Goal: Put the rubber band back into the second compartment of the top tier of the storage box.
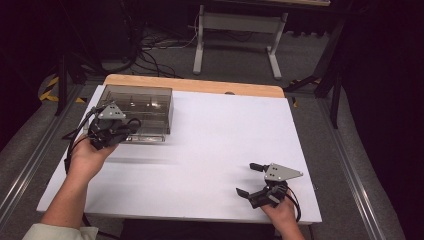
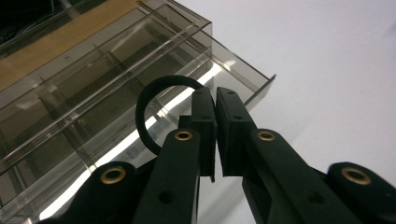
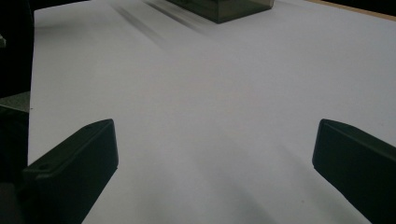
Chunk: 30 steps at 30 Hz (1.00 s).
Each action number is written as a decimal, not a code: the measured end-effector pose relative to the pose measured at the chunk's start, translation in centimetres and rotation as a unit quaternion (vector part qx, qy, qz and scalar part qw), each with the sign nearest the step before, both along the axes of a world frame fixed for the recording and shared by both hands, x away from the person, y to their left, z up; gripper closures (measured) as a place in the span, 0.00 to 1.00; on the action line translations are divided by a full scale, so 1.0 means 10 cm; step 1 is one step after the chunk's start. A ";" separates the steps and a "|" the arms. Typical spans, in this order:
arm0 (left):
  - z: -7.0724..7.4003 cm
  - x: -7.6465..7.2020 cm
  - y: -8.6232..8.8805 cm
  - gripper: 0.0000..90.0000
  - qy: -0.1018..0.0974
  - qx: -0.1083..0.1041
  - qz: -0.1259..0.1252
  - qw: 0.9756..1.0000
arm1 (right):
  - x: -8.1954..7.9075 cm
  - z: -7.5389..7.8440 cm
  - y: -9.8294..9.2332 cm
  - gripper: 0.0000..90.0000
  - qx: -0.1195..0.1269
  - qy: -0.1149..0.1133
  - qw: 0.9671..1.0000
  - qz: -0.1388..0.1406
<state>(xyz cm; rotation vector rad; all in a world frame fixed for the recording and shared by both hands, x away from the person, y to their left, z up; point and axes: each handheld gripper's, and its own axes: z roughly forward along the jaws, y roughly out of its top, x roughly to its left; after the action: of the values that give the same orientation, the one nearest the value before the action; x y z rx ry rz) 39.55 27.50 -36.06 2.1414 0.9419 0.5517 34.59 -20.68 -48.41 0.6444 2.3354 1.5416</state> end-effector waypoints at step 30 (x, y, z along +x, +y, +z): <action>-0.11 0.19 0.11 0.96 0.007 0.010 0.050 0.999 | 0.00 0.00 0.00 0.01 -0.001 0.001 1.000 -0.001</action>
<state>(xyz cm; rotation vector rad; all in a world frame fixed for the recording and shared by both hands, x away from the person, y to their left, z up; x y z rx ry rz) 41.41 28.57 -37.15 2.1274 1.0601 0.5969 34.62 -20.68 -48.42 0.6484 2.3358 1.5393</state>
